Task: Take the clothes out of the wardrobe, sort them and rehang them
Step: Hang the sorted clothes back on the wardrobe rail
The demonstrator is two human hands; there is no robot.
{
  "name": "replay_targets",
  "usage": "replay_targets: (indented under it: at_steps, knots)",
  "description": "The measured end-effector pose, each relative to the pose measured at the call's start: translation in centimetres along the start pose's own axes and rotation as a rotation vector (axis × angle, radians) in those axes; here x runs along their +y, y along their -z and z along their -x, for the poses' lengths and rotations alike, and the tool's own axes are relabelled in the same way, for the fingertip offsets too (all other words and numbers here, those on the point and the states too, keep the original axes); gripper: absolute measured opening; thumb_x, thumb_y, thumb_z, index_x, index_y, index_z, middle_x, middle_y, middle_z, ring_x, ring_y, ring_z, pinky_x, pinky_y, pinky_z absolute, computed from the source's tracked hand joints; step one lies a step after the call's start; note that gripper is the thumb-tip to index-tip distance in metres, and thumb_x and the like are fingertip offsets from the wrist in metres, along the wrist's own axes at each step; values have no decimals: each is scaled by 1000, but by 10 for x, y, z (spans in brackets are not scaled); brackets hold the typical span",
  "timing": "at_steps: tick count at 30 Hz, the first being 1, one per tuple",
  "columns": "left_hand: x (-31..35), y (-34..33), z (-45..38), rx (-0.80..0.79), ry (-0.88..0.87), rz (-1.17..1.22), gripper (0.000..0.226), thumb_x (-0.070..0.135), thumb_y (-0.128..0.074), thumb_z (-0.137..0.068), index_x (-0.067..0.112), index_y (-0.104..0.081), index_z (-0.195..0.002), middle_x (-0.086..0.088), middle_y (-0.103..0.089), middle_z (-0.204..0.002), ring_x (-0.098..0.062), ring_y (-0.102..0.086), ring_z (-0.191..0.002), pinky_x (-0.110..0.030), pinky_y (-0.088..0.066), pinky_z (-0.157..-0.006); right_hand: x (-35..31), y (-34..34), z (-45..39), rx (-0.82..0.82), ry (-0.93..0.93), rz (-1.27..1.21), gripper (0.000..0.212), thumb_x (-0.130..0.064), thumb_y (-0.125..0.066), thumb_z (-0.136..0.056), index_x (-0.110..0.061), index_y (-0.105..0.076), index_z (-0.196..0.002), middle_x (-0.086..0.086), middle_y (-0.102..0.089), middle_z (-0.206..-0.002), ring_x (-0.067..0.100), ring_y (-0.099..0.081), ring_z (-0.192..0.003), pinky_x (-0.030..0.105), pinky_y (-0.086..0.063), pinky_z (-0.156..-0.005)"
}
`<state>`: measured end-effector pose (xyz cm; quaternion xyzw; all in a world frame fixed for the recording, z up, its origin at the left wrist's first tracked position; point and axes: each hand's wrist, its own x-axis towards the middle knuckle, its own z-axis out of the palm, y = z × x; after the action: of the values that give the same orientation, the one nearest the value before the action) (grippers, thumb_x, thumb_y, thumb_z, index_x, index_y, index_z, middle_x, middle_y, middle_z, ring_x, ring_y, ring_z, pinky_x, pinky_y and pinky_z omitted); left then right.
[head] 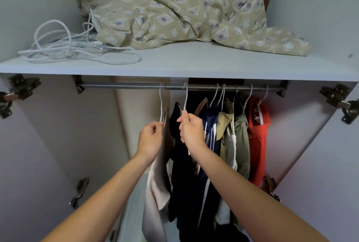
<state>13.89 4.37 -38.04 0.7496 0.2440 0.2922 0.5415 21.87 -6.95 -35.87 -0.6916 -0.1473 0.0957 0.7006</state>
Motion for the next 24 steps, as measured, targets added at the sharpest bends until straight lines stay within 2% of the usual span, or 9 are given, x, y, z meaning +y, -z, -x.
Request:
replay_targets:
  at_steps: [2, 5, 12, 15, 17, 18, 20, 22, 24]
  knots:
    - [5, -6, -14, 9, -1, -9, 45, 28, -50, -108, 0, -46, -73, -4, -40, -62, -18, -35, -59, -37, -30, -58, -3, -3, -17, 18, 1, 10, 44, -45, -47, -108, -17, -65, -79, -6, -49, -53, 12, -42, -45, 30, -32, -50]
    - [13, -13, -31, 21, 3, -12, 39, 27, -50, -108, 8, -50, -74, -5, -42, -63, -18, -37, -59, -35, -30, -57, -5, -8, -39, 41, -6, 34, 46, -53, -46, -104, -23, -66, -76, -7, -52, -52, 15, -46, -48, 33, -33, -55]
    - [-3, -25, -63, -54, 132, -59, 37, 31, -48, -109, 12, -51, -77, -7, -49, -67, -24, -42, -62, -35, -36, -60, 10, -6, -69, 73, -59, 104, 51, -61, -44, -98, -21, -66, -75, -4, -55, -55, 20, -48, -51, 33, -35, -57]
    - [-14, -29, -63, -77, 131, -89, 35, 29, -46, -111, 10, -54, -82, -7, -52, -71, -22, -42, -62, -36, -33, -57, 29, 0, -76, 71, -116, 203, 53, -63, -43, -98, -22, -67, -75, 1, -58, -61, 25, -54, -56, 41, -45, -59]
    - [-18, -33, -61, -78, 116, -117, 34, 27, -45, -111, 10, -54, -83, -6, -53, -71, -21, -42, -62, -35, -34, -56, 30, 5, -73, 97, -111, 307, 53, -64, -39, -96, -24, -69, -78, 3, -65, -69, 33, -63, -66, 47, -54, -67]
    - [-18, -34, -61, -78, 110, -123, 34, 27, -45, -111, 10, -54, -83, -5, -53, -70, -22, -42, -62, -35, -33, -57, 25, 7, -69, 104, -85, 371, 51, -61, -39, -99, -24, -71, -84, 6, -69, -78, 37, -67, -75, 47, -56, -72]
    - [-17, -38, -59, -82, 99, -148, 34, 27, -46, -111, 9, -56, -84, -4, -54, -69, -24, -44, -62, -35, -34, -60, 16, 11, -61, 99, 5, 566, 40, -43, -43, -107, -14, -71, -103, 14, -72, -99, 41, -68, -95, 39, -50, -73]
    - [-15, -41, -56, -83, 68, -238, 29, 23, -48, -109, 5, -60, -90, -5, -57, -73, -28, -50, -69, -35, -38, -65, 12, 16, -52, 87, 106, 803, 24, -23, -48, -106, -7, -62, -114, 20, -70, -108, 44, -68, -102, 37, -46, -70]
    - [-12, -41, -51, -85, 24, -343, 16, 17, -52, -105, 6, -63, -100, -4, -61, -81, -30, -57, -80, -33, -39, -70, 9, 20, -42, 80, 186, 953, 26, -12, -55, -99, -7, -54, -124, 20, -70, -113, 44, -68, -106, 42, -52, -74]
